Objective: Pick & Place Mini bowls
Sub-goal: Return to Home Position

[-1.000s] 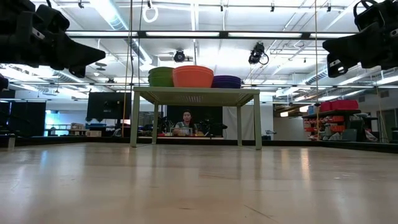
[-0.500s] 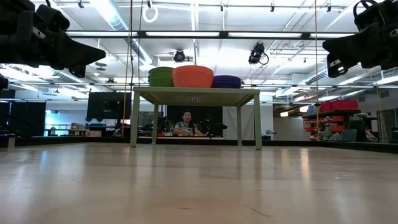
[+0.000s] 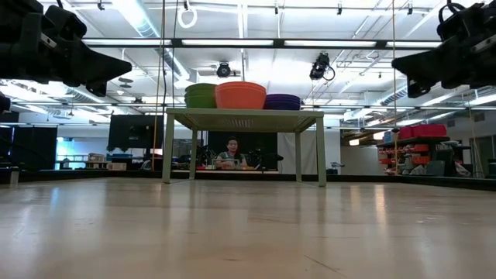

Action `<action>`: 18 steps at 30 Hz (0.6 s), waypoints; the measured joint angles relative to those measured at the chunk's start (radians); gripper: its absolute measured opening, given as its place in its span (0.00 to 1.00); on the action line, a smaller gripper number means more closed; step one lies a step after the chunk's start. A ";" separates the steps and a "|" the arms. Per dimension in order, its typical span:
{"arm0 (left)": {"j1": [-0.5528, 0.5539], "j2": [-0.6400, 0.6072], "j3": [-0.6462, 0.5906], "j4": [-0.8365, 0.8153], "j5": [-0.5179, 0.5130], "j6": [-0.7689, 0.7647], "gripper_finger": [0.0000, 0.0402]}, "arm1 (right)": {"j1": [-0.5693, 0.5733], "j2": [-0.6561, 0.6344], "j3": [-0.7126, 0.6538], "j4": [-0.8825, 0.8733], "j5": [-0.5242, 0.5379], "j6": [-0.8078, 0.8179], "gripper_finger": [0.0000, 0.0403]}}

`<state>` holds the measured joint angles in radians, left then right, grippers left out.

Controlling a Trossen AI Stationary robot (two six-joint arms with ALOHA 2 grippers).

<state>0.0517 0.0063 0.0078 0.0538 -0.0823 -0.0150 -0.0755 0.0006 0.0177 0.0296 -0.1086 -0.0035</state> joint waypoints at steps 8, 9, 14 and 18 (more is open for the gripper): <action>0.000 0.000 0.000 0.001 0.000 0.000 0.05 | -0.002 0.000 0.000 -0.019 0.101 0.051 0.03; 0.000 0.000 0.000 0.001 0.000 0.000 0.05 | -0.002 0.000 0.000 -0.019 0.101 0.049 0.03; 0.000 0.000 0.000 0.001 0.000 0.000 0.05 | -0.002 0.000 0.000 -0.018 0.101 0.040 0.03; 0.000 0.000 0.000 0.001 0.000 0.000 0.05 | -0.002 0.003 0.000 -0.014 0.101 0.048 0.03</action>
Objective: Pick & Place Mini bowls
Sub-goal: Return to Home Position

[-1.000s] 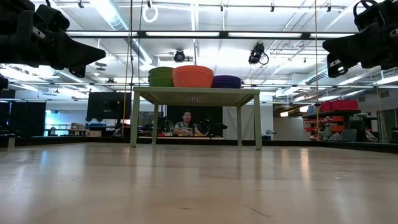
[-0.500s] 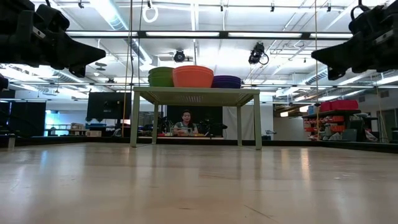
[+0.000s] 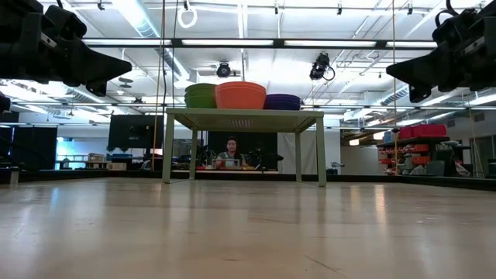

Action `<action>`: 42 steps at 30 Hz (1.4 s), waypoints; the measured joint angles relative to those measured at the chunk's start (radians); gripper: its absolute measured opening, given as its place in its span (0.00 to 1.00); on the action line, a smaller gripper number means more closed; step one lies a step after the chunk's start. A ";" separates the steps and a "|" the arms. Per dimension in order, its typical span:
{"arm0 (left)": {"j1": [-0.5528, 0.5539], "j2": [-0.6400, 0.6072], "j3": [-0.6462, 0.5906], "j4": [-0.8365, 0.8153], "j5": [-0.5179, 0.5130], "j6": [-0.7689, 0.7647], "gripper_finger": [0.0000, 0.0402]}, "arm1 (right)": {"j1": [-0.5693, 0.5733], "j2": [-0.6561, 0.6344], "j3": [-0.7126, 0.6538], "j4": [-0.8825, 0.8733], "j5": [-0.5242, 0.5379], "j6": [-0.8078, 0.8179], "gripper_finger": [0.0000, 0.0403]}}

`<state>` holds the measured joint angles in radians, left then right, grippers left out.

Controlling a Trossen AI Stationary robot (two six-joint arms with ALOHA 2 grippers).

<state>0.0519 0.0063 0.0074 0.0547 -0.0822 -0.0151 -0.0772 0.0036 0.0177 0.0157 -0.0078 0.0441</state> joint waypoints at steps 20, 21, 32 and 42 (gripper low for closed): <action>0.000 0.000 0.000 0.000 0.000 0.000 0.05 | 0.000 0.007 0.000 -0.002 0.000 -0.001 0.03; 0.000 0.000 0.000 0.000 0.000 0.000 0.05 | 0.000 0.007 0.000 -0.003 0.000 -0.001 0.03; 0.003 -0.006 0.000 -0.029 0.074 0.068 0.05 | 0.000 0.007 0.000 -0.002 0.000 -0.002 0.03; -0.024 0.001 0.000 -0.029 0.074 0.060 0.05 | 0.000 0.007 0.000 -0.002 0.000 -0.002 0.03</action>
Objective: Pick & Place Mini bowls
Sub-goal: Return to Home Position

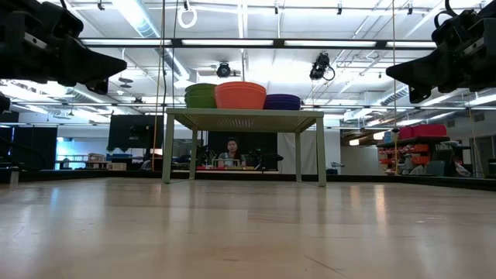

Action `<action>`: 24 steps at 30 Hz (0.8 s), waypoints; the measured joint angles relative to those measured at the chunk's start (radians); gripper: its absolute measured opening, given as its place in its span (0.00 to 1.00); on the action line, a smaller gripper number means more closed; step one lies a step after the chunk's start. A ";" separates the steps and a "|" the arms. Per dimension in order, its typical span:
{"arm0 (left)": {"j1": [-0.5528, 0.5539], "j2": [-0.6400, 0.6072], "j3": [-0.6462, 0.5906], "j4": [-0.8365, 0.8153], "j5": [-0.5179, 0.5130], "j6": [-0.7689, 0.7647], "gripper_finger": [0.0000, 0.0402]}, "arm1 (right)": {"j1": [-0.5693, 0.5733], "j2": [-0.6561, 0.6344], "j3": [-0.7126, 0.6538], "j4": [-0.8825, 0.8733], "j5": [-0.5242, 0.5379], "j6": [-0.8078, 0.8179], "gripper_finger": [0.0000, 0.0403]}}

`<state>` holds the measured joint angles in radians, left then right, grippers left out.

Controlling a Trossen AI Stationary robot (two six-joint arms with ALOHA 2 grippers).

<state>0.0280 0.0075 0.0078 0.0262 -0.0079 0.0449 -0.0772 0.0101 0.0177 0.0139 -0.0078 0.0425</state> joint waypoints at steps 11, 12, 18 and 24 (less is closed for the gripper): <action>0.001 -0.001 -0.001 0.019 -0.005 -0.015 0.05 | 0.000 0.000 0.000 0.000 0.000 0.000 0.03; 0.001 -0.001 -0.001 0.020 -0.006 -0.015 0.05 | 0.000 0.000 0.000 0.000 0.000 0.000 0.03; 0.001 -0.001 -0.001 0.026 -0.007 -0.015 0.05 | 0.000 0.000 0.000 0.000 0.000 0.000 0.03; 0.001 -0.001 -0.001 0.027 -0.009 -0.015 0.05 | 0.000 0.000 0.000 0.000 0.000 0.000 0.03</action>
